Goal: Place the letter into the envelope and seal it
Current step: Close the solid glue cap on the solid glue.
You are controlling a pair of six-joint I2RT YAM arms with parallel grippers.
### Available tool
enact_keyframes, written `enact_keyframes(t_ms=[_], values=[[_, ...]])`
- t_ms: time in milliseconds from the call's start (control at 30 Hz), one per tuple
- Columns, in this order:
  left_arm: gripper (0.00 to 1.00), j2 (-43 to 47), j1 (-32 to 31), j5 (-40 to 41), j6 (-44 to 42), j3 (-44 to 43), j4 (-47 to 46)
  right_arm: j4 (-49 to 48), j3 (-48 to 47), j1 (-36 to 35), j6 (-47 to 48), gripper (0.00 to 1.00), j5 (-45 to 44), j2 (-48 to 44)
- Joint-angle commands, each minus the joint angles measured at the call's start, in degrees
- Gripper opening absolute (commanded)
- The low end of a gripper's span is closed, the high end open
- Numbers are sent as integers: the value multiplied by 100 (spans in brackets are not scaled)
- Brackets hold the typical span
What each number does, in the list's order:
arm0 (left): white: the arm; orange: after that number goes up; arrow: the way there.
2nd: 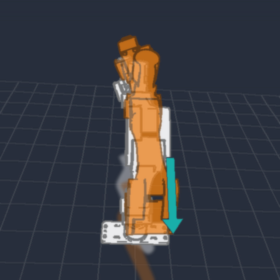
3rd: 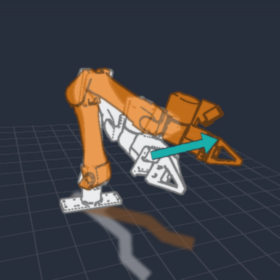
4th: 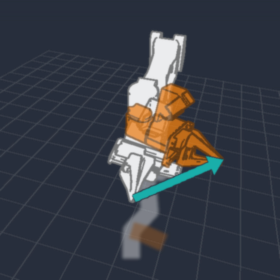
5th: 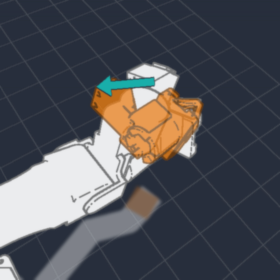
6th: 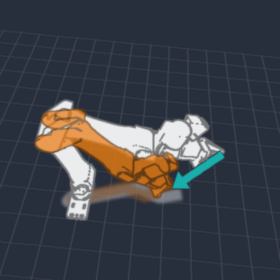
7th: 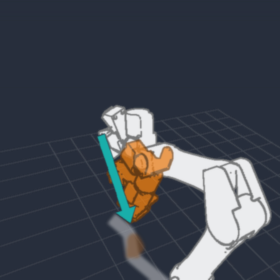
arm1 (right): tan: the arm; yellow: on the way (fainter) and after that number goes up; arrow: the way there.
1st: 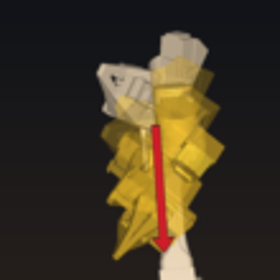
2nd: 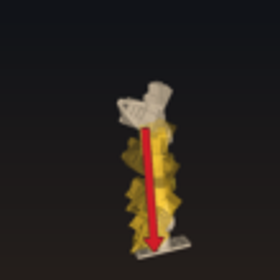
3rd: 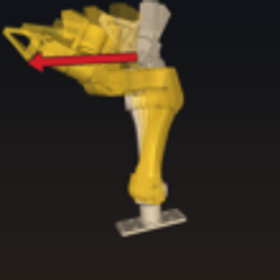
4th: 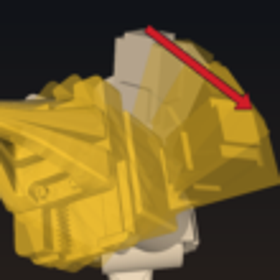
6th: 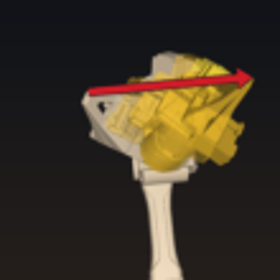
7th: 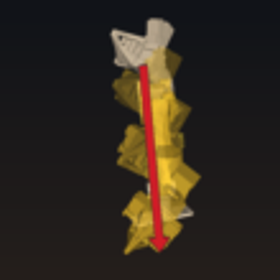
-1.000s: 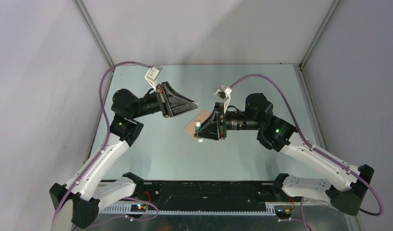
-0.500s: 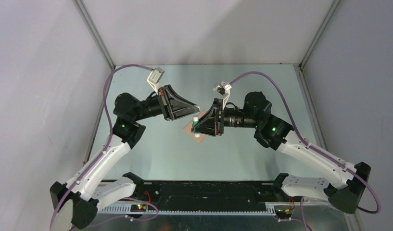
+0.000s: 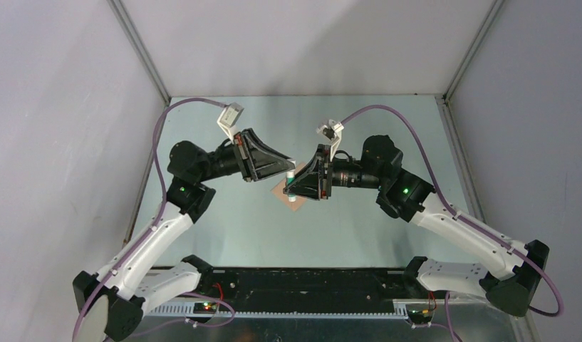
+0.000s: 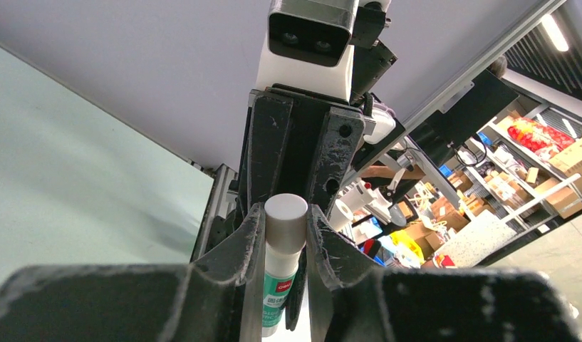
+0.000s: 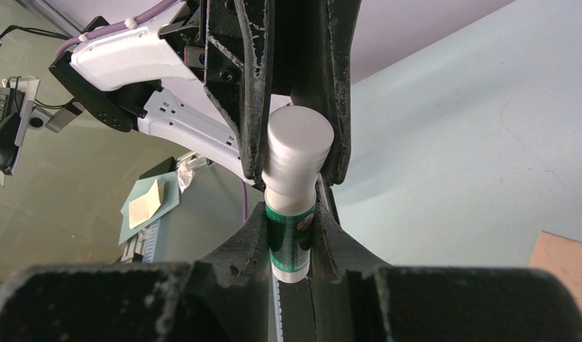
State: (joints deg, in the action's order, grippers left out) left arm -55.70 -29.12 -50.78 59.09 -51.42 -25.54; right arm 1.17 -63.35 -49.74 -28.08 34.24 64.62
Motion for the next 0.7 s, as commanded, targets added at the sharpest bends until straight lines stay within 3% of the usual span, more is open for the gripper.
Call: enact_keyframes(t_ms=[0, 667], values=[[0, 134, -84, -31, -23, 73, -163, -263, -82, 17, -59, 0, -90, -33], [0, 108, -99, -12, -94, 211, -149, -385, -78, 95, -219, 0, -188, -244]])
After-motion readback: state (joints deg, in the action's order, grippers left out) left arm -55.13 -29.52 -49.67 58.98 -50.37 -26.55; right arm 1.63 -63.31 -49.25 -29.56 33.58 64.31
